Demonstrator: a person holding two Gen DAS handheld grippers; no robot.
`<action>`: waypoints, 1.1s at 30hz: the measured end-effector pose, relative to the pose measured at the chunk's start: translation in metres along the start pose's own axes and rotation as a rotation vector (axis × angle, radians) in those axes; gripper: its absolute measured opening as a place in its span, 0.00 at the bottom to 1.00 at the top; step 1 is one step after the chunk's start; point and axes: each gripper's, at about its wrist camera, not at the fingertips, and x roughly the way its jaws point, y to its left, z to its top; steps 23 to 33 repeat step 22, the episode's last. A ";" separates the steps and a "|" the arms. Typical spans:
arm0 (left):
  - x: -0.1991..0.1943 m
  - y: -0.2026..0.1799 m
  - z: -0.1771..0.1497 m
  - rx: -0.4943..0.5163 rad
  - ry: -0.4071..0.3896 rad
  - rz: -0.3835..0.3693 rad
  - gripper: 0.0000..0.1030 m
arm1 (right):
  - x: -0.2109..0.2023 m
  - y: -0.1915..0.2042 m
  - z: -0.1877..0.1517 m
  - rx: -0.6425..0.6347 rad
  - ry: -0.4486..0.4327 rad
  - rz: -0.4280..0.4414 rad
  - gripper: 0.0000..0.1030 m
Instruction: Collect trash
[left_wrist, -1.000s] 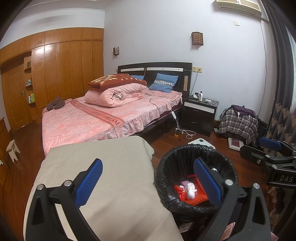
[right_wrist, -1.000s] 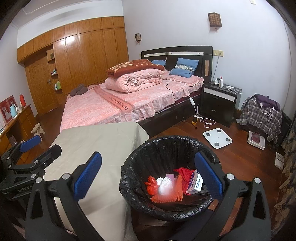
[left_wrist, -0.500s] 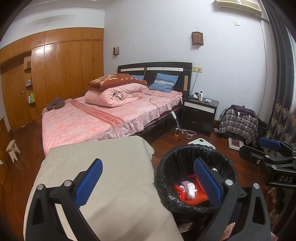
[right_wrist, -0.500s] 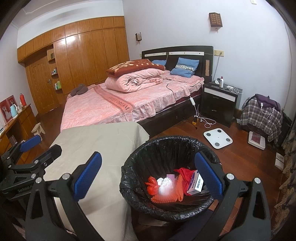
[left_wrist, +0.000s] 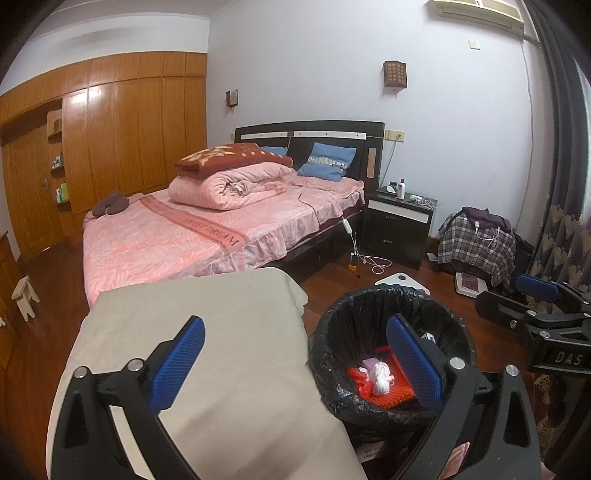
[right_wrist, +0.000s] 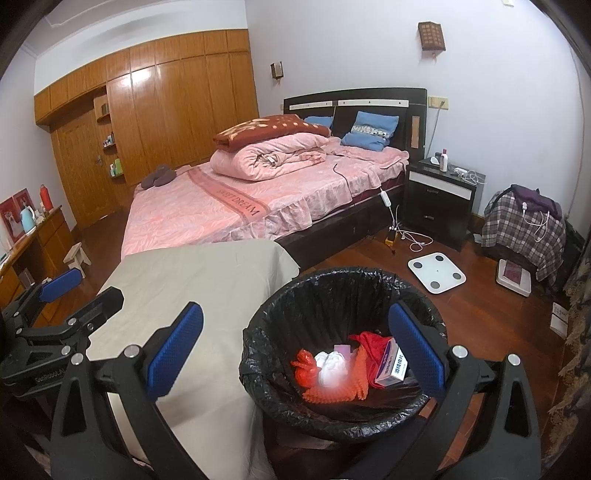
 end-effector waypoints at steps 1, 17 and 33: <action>0.000 0.000 -0.001 -0.001 0.001 0.000 0.94 | 0.000 0.000 0.000 0.000 0.000 -0.001 0.95; 0.001 0.001 -0.001 -0.003 0.007 -0.002 0.94 | -0.001 0.003 -0.001 0.001 0.004 0.000 0.95; 0.000 0.001 -0.001 -0.003 0.007 -0.002 0.94 | 0.000 0.002 0.001 0.000 0.006 0.001 0.95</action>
